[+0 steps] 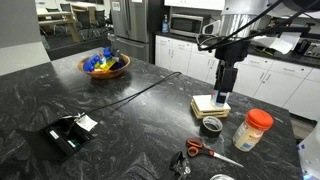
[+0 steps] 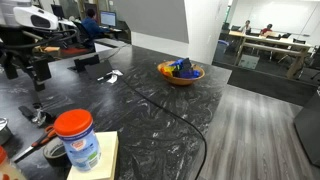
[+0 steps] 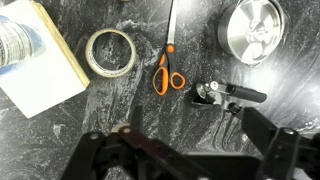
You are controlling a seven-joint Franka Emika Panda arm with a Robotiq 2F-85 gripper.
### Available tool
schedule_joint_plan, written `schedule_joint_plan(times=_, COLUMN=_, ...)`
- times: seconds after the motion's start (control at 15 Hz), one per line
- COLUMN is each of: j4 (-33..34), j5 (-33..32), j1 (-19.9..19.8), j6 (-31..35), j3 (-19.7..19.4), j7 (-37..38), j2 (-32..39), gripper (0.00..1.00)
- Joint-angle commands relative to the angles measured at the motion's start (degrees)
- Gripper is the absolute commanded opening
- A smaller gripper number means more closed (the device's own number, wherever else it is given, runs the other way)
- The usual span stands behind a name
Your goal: Move the silver lid to the center of the table
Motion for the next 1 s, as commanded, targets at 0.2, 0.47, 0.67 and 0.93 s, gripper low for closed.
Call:
schedule_joint_plan(times=0.2, j4=0.5, j5=-1.1, j1=-0.4, j6=-0.5, j3=1.9, j7=-1.4, j2=0.4, gripper=1.00)
schedule_joint_plan(times=0.47, j4=0.6, j5=-3.6, j1=1.3, j6=-0.4, j3=4.7, j7=-4.9, j2=0.7, gripper=1.00)
schedule_joint_plan(times=0.67, j4=0.5, j5=-7.2, j1=3.3, j6=-1.8, j3=6.9, j7=-9.3, j2=1.1, gripper=1.00)
schedule_joint_plan(times=0.93, j4=0.1, j5=-8.4, j1=4.0, j6=-0.9, j3=7.4, j7=-9.5, j2=0.5, gripper=1.00)
